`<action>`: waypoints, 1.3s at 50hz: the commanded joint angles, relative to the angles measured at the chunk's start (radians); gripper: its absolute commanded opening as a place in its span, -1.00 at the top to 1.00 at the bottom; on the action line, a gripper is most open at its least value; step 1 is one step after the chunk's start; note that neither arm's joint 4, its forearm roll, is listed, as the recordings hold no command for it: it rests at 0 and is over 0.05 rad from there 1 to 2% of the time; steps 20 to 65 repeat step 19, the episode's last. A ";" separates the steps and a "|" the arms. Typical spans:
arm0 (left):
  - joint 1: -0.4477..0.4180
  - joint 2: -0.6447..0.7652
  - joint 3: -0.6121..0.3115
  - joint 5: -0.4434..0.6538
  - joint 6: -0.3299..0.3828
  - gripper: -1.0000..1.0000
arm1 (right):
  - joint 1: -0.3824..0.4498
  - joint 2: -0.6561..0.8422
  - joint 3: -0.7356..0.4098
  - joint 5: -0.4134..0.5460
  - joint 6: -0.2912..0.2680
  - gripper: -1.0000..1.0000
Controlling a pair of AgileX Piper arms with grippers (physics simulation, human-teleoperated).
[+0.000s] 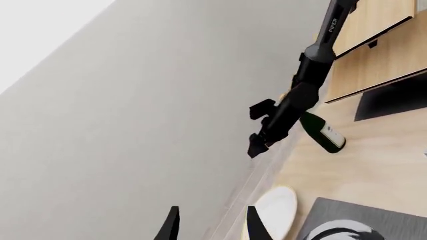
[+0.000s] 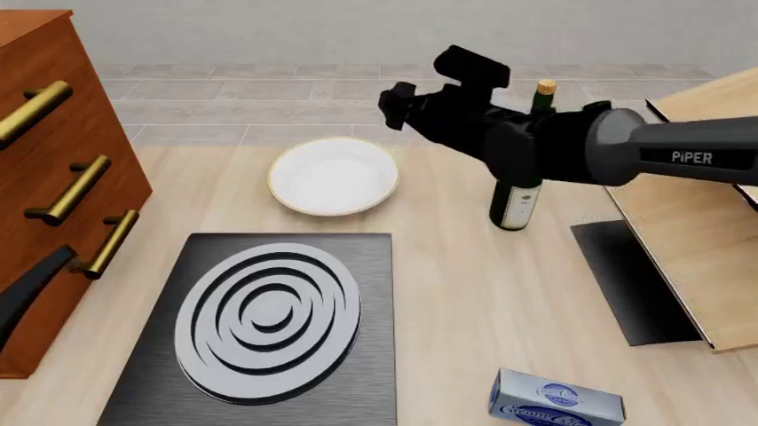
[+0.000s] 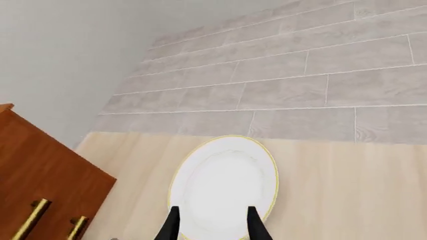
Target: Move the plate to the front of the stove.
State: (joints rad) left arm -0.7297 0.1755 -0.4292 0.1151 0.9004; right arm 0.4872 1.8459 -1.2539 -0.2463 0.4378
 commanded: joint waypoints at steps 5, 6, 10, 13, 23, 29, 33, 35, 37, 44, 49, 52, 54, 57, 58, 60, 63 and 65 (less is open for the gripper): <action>-0.009 0.000 -0.007 -0.018 -0.032 -1.00 | 0.049 -0.181 0.201 -0.074 -0.032 -1.00; -0.007 -0.001 -0.005 -0.019 -0.036 -1.00 | 0.053 -0.204 0.218 -0.076 -0.037 -1.00; -0.001 -0.009 -0.004 -0.016 -0.051 -1.00 | 0.059 -0.253 0.260 -0.085 -0.047 -1.00; 0.002 -0.012 0.000 -0.015 -0.056 -1.00 | 0.062 -0.279 0.293 -0.100 -0.053 -1.00; 0.005 -0.016 -0.003 -0.014 -0.065 -1.00 | 0.067 -0.327 0.344 -0.114 -0.057 -1.00; 0.005 -0.016 -0.003 -0.014 -0.065 -1.00 | 0.067 -0.327 0.344 -0.114 -0.057 -1.00; 0.005 -0.016 -0.003 -0.014 -0.065 -1.00 | 0.067 -0.327 0.344 -0.114 -0.057 -1.00; 0.005 -0.016 -0.003 -0.014 -0.065 -1.00 | 0.067 -0.327 0.344 -0.114 -0.057 -1.00; 0.005 -0.016 -0.003 -0.014 -0.065 -1.00 | 0.067 -0.327 0.344 -0.114 -0.057 -1.00; 0.005 -0.016 -0.003 -0.014 -0.065 -1.00 | 0.067 -0.327 0.344 -0.114 -0.057 -1.00; 0.005 -0.016 -0.003 -0.014 -0.065 -1.00 | 0.067 -0.327 0.344 -0.114 -0.057 -1.00; 0.005 -0.016 -0.003 -0.014 -0.065 -1.00 | 0.067 -0.327 0.344 -0.114 -0.057 -1.00; 0.005 -0.016 -0.003 -0.014 -0.065 -1.00 | 0.067 -0.327 0.344 -0.114 -0.057 -1.00; 0.005 -0.016 -0.003 -0.014 -0.065 -1.00 | 0.067 -0.327 0.344 -0.114 -0.057 -1.00; 0.005 -0.016 -0.003 -0.014 -0.065 -1.00 | 0.067 -0.327 0.344 -0.114 -0.057 -1.00; 0.005 -0.016 -0.003 -0.014 -0.065 -1.00 | 0.067 -0.327 0.344 -0.114 -0.057 -1.00; 0.005 -0.016 -0.003 -0.014 -0.065 -1.00 | 0.067 -0.327 0.344 -0.114 -0.057 -1.00; 0.005 -0.016 -0.003 -0.014 -0.065 -1.00 | 0.067 -0.327 0.344 -0.114 -0.057 -1.00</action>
